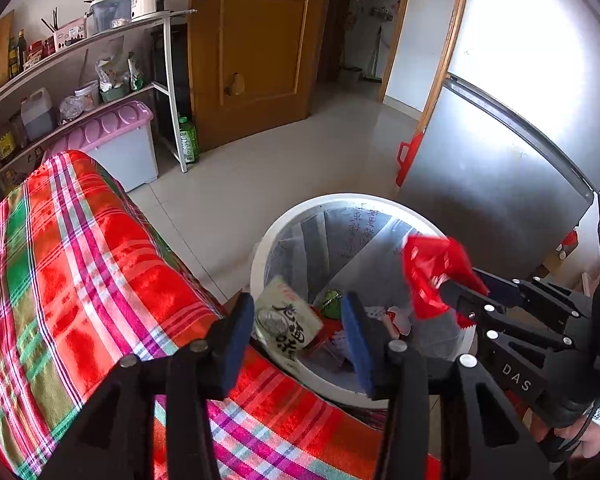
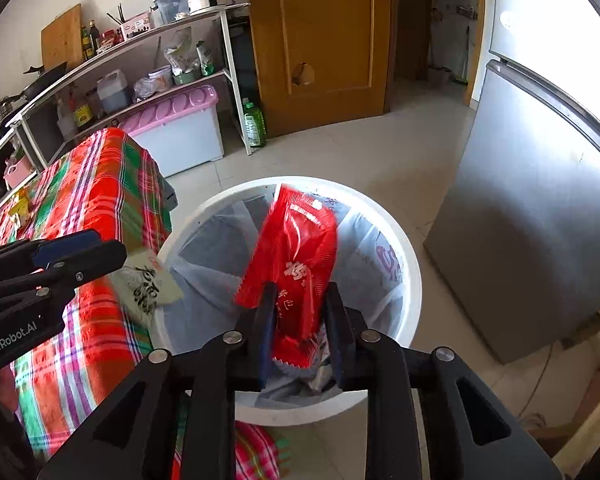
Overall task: Collect trash
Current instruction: 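Open both tools to drop the snack bag and red packet into the bin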
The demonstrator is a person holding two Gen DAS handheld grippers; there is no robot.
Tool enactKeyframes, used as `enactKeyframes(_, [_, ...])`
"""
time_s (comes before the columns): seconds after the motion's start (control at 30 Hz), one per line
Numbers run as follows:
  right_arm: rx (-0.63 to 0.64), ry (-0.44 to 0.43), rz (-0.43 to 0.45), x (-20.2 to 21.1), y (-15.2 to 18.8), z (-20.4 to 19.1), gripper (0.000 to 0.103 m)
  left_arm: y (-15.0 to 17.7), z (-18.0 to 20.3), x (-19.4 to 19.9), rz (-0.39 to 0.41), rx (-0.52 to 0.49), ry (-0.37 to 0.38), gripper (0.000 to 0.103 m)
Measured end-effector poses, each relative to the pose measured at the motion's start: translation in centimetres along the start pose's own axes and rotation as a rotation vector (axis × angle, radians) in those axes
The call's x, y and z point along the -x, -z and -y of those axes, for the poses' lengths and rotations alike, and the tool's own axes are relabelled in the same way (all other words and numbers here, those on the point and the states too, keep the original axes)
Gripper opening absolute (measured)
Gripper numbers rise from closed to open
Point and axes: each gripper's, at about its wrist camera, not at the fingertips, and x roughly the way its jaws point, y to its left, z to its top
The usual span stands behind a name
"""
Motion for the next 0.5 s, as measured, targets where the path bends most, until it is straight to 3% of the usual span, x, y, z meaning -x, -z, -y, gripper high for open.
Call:
enactKeyframes(0.03, [-0.001, 0.003, -0.004, -0.2, 0.0, 0.0, 0.037, 0.0, 0.0, -0.1, -0.001, 0.0, 0.002, 0.051])
enactKeyframes(0.1, [-0.003, 0.0, -0.002, -0.4, 0.1, 0.2, 0.04, 0.1, 0.0, -0.3, -0.006, 0.0, -0.003, 0.06])
enactKeyframes(0.17, [-0.003, 0.004, 0.001, -0.5, 0.2, 0.1, 0.045, 0.2, -0.1, -0.3, -0.009, 0.006, 0.002, 0.061])
enactKeyframes(0.5, [-0.01, 0.006, 0.029, 0.6, 0.2, -0.3, 0.046, 0.4, -0.8, 0.6, 0.008, 0.023, -0.002, 0.062])
